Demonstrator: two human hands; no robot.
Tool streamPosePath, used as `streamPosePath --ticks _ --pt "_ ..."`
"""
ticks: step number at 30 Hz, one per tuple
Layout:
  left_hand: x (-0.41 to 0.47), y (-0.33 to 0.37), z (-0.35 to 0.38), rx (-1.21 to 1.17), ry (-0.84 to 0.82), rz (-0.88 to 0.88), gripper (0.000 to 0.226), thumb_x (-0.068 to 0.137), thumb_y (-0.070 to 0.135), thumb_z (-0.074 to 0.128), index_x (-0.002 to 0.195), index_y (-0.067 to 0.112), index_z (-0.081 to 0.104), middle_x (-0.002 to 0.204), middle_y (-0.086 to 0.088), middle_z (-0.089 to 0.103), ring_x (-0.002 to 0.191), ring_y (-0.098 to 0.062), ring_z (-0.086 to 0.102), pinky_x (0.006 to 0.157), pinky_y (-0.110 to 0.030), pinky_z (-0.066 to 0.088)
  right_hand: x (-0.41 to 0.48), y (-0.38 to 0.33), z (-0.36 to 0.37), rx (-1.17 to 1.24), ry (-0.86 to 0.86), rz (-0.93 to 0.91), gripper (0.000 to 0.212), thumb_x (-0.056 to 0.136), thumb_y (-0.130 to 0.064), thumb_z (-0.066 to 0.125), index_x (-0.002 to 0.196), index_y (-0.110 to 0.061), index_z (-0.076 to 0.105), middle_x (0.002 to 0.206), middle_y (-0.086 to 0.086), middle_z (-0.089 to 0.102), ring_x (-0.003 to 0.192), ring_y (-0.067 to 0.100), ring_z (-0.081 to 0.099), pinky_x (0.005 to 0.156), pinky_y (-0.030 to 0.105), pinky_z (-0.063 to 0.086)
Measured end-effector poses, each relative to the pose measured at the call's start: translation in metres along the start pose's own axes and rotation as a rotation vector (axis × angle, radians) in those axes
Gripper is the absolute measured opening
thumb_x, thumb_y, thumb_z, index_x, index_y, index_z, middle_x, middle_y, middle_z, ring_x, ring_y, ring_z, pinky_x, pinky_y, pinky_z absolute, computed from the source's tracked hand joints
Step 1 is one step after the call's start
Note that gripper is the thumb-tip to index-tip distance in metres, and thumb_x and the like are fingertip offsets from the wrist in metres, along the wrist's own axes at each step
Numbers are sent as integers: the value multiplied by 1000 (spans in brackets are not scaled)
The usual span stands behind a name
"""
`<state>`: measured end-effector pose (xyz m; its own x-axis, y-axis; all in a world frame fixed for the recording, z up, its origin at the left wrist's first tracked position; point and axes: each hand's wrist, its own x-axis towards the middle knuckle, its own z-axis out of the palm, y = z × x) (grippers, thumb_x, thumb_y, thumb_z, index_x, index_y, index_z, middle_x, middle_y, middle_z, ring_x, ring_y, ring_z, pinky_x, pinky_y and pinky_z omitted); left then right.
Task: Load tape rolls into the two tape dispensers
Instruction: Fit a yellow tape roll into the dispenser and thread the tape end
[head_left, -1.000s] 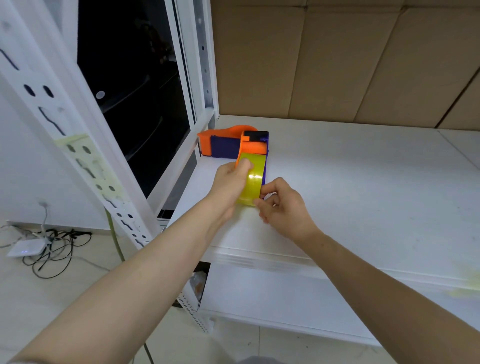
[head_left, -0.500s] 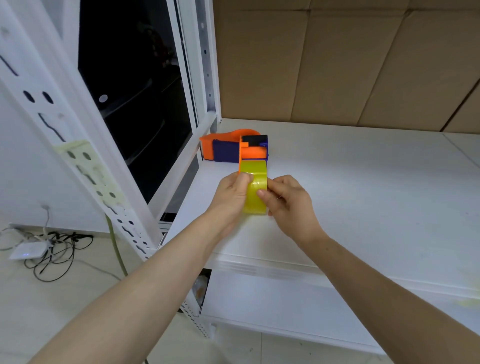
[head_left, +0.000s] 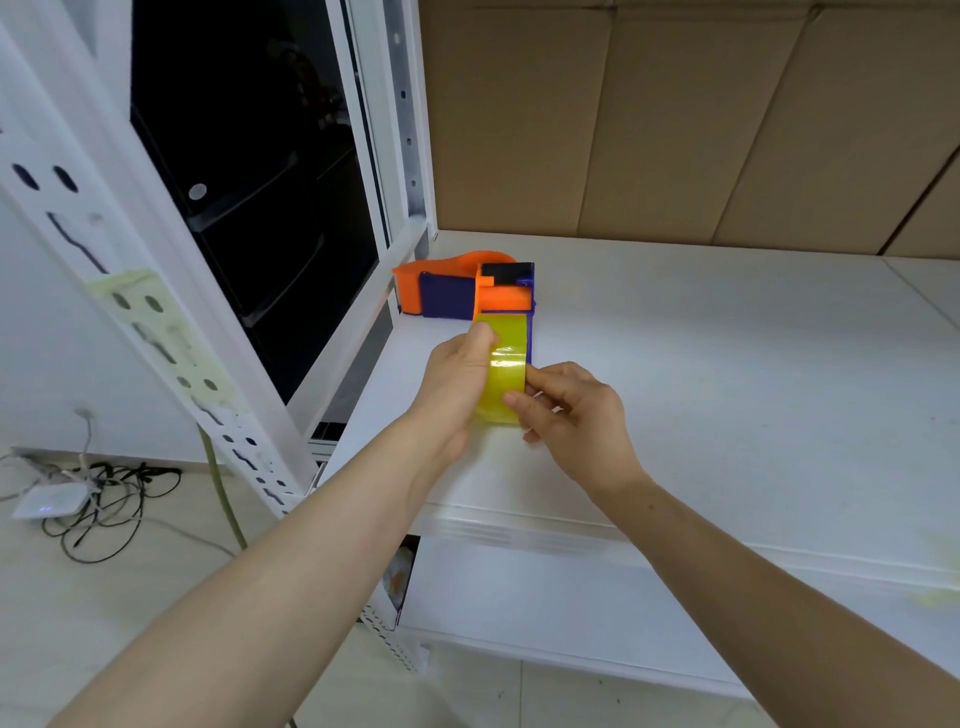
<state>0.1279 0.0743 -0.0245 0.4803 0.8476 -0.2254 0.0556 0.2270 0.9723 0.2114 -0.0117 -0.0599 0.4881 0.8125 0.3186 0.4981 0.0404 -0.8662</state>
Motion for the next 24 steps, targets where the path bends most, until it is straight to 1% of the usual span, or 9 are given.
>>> streamPosePath --ticks 2,5,9,14,18,19,20,22,24 --pt "-1 -1 -2 -23 -39 9 19 84 24 44 92 11 55 87 -17 56 80 -27 55 74 -38 43 0 -1 0 64 6 28 22 82 -10 67 104 -7 71 84 9 55 58 17 56 54 10 49" --pt "-1 -1 -5 -46 -70 -2 34 67 29 48 95 11 57 89 -19 56 82 -29 54 75 -41 42 1 -2 0 102 7 50 21 82 -9 66 103 -7 71 77 4 53 56 12 55 54 8 47" --pt "0 -2 -7 -35 -84 -10 42 60 31 50 96 12 57 90 -18 56 84 -30 54 76 -42 42 1 -2 -2 105 5 59 19 82 -10 67 100 -5 72 77 1 54 55 9 55 55 9 48" --pt "2 -4 -9 -33 -99 -5 50 49 33 54 95 14 56 92 -14 53 84 -29 51 76 -43 40 1 -1 -2 80 -6 52 20 81 -10 69 100 -6 72 77 0 55 52 8 56 59 16 52" --pt "-2 -3 -4 -21 -82 25 34 49 11 46 82 9 52 79 -16 49 76 -27 49 67 -34 41 2 -2 -4 50 -5 52 19 80 -10 69 99 -7 73 74 -2 53 53 9 56 58 12 50" --pt "-3 -4 -4 -23 -74 33 34 48 7 43 80 9 52 78 -15 49 75 -26 49 65 -32 40 3 -3 -4 38 -15 45 19 80 -10 69 99 -7 73 73 -2 53 53 9 55 57 11 50" --pt "-3 -5 -4 -33 -83 34 36 47 5 43 82 9 53 79 -15 50 77 -27 49 67 -33 41 4 -5 -6 25 -36 42 20 80 -10 70 99 -6 73 72 -2 52 53 9 55 58 12 50" --pt "-1 -6 -6 -49 -135 25 44 50 6 46 92 4 57 86 -18 54 83 -31 53 75 -40 45 12 -8 -12 1 -102 85 25 79 -12 71 103 -4 71 70 0 53 55 8 52 64 20 50" --pt "1 -5 -8 -36 -170 25 56 52 6 48 106 0 59 95 -20 58 91 -33 56 89 -51 46 22 -16 -23 -29 -92 153 32 79 -14 70 110 -9 67 75 -2 56 65 11 52 72 28 48"
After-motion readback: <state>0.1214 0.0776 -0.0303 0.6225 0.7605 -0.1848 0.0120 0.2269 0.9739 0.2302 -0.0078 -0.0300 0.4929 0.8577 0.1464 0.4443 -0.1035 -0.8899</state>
